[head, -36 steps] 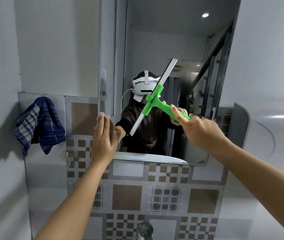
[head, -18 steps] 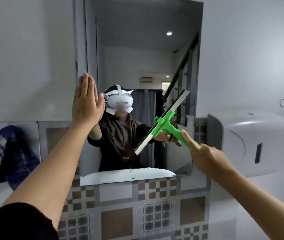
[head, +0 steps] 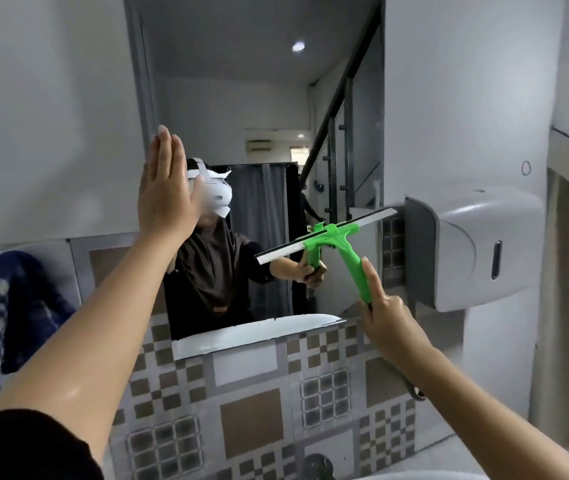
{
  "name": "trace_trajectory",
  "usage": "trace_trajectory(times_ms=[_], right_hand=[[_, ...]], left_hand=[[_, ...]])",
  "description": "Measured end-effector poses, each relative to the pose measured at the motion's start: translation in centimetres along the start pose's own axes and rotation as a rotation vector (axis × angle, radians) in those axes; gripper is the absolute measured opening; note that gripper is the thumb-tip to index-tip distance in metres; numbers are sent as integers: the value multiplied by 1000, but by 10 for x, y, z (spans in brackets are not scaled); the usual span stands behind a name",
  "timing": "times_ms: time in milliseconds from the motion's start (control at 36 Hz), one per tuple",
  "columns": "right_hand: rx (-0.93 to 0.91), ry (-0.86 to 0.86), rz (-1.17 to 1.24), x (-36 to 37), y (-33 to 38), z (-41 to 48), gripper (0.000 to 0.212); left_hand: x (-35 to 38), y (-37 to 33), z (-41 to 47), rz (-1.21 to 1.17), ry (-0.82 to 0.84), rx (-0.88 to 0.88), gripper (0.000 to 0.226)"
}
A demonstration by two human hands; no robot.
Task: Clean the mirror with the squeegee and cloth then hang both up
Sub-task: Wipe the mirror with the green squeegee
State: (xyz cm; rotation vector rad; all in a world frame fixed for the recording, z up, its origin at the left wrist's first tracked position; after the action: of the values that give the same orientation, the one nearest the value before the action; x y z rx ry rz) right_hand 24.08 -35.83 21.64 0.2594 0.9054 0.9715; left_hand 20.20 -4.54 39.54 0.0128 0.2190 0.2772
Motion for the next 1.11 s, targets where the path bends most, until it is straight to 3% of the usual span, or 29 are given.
trace_trajectory(times_ms=[250,417,806,972,1111], right_hand=[[195,-62,358,48,40,-26,64],[189,-95,395,91,76,-47,64],[113,-108,353,117,105,-58,67],[25,11,165,135,105,-68,82],[-13,98,-59,114,93,-67,80]], left_hand=[[-6,5,-9,-50,68,66,64],[-11,15,-13,-29,108,132,66],[-14,7,-22,-38,147,155,65],[-10,6,-35,-43,170,154,66],[-10,1,-46,-52,185,146,66]])
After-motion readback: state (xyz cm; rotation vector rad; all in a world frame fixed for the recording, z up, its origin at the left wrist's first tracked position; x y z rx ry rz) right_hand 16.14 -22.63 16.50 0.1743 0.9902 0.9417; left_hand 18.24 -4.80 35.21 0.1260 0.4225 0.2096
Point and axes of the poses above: each hand's wrist, its own z-axis towards the middle knuckle, its own x-axis out of the palm, y = z × x, the point moved 3 cm from there along z, towards the middle knuckle, and after that the axes turned 11 degrees about z, right-handed, at the moved point
